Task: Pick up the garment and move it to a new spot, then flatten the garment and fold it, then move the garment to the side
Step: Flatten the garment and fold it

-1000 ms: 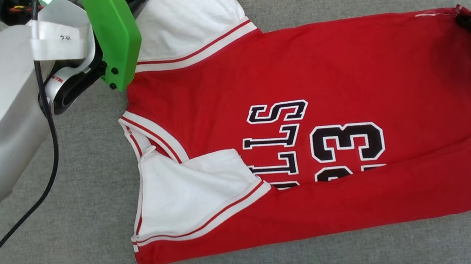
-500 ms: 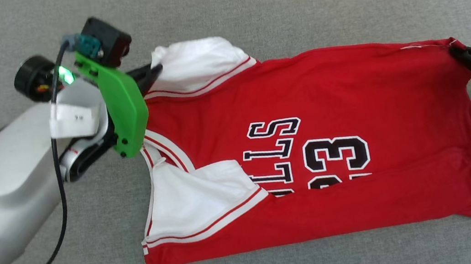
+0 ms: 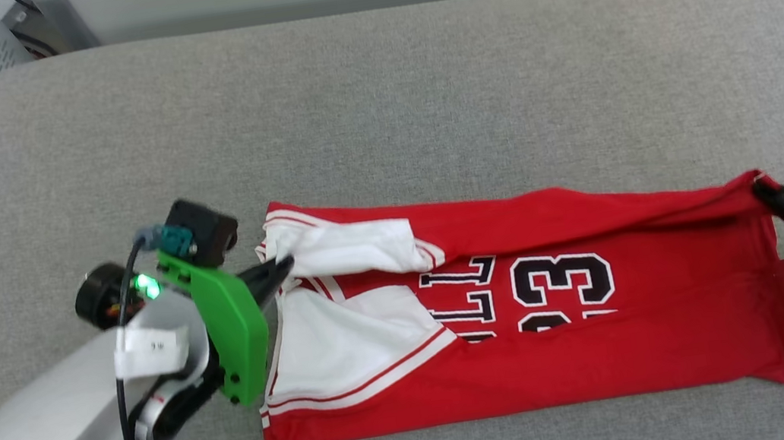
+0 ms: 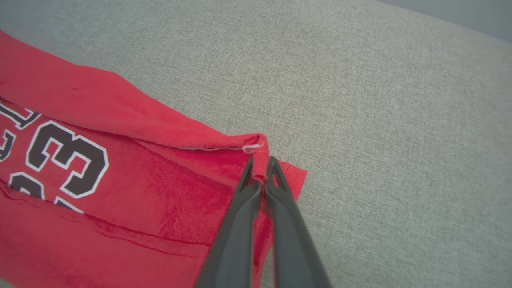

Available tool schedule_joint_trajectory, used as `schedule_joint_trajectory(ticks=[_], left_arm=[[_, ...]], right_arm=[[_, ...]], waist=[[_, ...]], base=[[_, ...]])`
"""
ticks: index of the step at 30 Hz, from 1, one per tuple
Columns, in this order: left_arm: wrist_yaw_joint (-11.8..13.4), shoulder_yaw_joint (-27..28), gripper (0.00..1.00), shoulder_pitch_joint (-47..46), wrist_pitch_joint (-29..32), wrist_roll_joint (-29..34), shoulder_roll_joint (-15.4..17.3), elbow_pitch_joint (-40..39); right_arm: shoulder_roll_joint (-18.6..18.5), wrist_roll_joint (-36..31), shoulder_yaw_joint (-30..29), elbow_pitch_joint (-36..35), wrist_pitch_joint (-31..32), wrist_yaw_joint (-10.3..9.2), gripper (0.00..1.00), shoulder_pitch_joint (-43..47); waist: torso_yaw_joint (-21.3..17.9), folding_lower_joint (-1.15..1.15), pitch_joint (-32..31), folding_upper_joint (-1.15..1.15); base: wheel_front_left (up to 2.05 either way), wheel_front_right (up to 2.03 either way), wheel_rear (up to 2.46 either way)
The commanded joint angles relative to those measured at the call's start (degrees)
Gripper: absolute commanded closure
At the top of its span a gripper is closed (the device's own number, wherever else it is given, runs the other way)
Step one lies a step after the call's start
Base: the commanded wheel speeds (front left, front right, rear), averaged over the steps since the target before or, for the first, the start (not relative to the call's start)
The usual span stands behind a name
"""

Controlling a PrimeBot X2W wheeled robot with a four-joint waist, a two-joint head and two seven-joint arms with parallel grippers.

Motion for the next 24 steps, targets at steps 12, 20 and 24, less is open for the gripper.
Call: schedule_joint_trajectory(ticks=[12,20,24], left_arm=[[3.33,-0.47,1.0,12.46,-2.77,-1.65,1.34,-1.95],[3.92,-0.58,1.0,16.22,-3.45,-2.1,0.21,-1.29],[3.84,-0.52,1.0,17.01,-4.13,-2.48,-0.76,0.2]], right_arm=[[-0.5,-0.05,-4.78,-5.0,-2.05,-0.03,1.0,12.57],[0.71,-0.51,-8.49,-7.17,0.12,-0.03,1.0,18.92],[1.84,-0.75,-10.06,-7.09,1.18,-0.03,1.0,21.08]], waist=[[0.52,0.0,-4.44,0.0],[0.61,0.0,-3.77,0.0],[0.6,0.0,-3.2,0.0]], base=[[0.0,0.0,0.0],[0.0,0.0,0.0],[0.0,0.0,0.0]])
